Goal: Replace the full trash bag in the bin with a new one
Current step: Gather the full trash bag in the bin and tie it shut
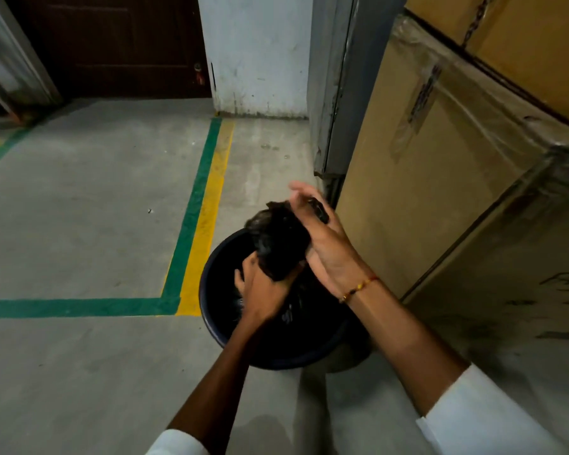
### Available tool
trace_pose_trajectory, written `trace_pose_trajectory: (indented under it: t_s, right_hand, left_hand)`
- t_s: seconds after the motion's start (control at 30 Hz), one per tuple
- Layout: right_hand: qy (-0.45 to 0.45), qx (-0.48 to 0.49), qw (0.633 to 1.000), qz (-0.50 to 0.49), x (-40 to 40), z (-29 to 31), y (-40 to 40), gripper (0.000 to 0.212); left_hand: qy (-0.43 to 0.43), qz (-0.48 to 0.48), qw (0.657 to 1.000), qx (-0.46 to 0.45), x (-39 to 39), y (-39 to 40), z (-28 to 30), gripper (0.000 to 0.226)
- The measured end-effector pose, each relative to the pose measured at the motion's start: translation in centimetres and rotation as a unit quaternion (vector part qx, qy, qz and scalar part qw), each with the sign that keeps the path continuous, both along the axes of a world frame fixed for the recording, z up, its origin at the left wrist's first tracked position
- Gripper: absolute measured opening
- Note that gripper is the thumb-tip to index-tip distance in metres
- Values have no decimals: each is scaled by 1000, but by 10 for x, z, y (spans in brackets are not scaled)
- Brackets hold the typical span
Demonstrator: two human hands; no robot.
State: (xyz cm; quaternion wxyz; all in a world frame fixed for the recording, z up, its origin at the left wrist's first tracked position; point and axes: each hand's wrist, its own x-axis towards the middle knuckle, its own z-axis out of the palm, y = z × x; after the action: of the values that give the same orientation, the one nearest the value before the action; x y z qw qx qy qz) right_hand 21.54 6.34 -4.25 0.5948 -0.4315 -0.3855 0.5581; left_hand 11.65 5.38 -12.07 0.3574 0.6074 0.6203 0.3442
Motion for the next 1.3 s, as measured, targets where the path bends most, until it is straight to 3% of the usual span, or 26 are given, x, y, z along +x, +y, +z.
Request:
trace_pose_trajectory:
  t_s: [0.07,0.17,0.23,0.3,0.37,0.47,0.5,0.63,0.73,0.83,0.97,1.03,1.13,1.27,1.3]
  right_hand:
    - [-50,25,998,-14,20,-13,-14,85]
    - [-287,-20,957,27,40,-37,-43,118]
    - [-478,-34,870,117,41,-52,-60,131]
    - [-613,-12,773,160,37,-65,-66,137]
    - [-660,7,737,145,32,-70,-60,138]
    - [-657,20,740,141,18,-82,-42,133]
    - [-651,23,746,139,13,-86,-36,127]
    - [-620,12,773,133,5,-94,-22,108]
    - [-591,-11,800,107,7,-95,-16,94]
    - [-639,-26,759,118,1,-100,-15,89]
    - [-692,-40,710,121,-3,-98,-18,84]
    - [-698,-33,706,115,-5,-97,-20,85]
    - [-660,-33,737,140,-1,-94,-20,86]
    - [-505,-54,838,201,22,-79,-23,109]
    - [-492,-47,847,193,28,-75,-26,116]
  left_hand:
    - [-80,41,996,-29,-6,7,-9,73]
    - [-165,85,979,-87,-7,12,-31,73]
    - [-222,92,963,-118,-5,22,-57,75]
    - [-251,94,954,-133,-7,28,-64,81]
    - [-265,97,949,-143,-8,19,-33,76]
    - [-315,123,932,-132,-7,10,-4,32]
    - [-317,130,930,-130,-6,9,-1,27]
    - [-302,154,936,-95,-7,7,0,53]
    - [-269,147,950,-63,-5,3,2,58]
    - [-237,153,959,-33,0,-2,2,64]
    - [-237,189,952,-32,2,1,0,45]
    - [-266,206,941,-44,2,6,0,41]
    - [-290,216,930,-69,2,7,-1,44]
    - [-304,226,922,-84,-2,8,-4,44]
    - [-316,222,919,-80,-3,9,-4,46]
